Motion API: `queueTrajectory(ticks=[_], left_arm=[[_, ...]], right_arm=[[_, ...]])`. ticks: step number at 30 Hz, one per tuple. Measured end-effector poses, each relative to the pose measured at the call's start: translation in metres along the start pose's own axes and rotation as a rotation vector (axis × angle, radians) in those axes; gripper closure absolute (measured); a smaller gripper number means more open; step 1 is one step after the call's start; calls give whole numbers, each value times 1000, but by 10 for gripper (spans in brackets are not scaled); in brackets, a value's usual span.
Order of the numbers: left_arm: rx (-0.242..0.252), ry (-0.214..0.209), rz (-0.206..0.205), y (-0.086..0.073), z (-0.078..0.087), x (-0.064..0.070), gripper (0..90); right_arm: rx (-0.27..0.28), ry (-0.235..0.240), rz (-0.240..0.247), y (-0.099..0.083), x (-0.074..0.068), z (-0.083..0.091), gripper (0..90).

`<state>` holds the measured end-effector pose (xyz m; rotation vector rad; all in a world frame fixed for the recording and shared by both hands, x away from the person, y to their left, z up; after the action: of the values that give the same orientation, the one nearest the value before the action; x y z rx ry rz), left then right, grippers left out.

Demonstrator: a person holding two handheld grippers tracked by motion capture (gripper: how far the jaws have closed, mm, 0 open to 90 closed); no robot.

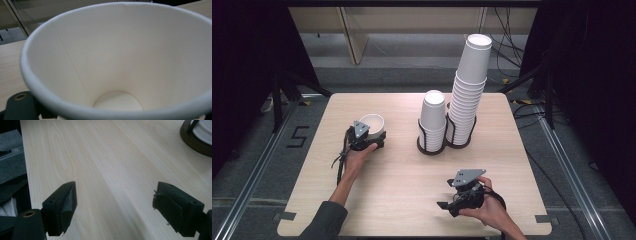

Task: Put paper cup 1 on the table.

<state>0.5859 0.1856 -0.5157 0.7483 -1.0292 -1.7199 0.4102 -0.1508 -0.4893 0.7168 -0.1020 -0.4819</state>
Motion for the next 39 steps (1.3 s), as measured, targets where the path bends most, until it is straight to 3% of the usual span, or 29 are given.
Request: queueTrajectory(ticks=[7,16,22,25,26,27,33,35,39], left_arm=[[1,-13,11,-5,7,-2,143],[-30,-35,-11,-12,12,-1,144],[-69,-24,-12,-15,19,-1,145],[-61,-22,0,-15,25,-1,145],[-57,-28,-3,-16,28,0,145],[-60,-27,-5,-17,31,0,145],[-49,-26,-16,-20,55,9,146],[-34,-40,-3,-20,67,14,147],[4,-58,-23,-18,100,29,150]], right_arm=[[-1,0,13,0,-1,-1,189],[0,3,19,0,-1,-2,188],[-4,1,10,0,-1,-1,188],[-5,2,0,0,-2,-1,188],[2,-1,18,0,-1,-1,188],[-5,4,0,0,-1,-1,188],[7,-4,2,1,0,1,189],[16,-9,-3,1,1,2,189],[33,-17,-4,2,3,6,190]])
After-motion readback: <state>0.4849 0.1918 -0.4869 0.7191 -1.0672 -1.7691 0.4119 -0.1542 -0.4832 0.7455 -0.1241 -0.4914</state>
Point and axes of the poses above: each handheld gripper's, and its own axes: z roughly backward along the jaws, y roughly out of its top, x roughly to its right, the point moved 3 cm from there along -z, roughly forward along the jaws, and after that the axes turned 5 degrees about -x, right-handed, at the moved point
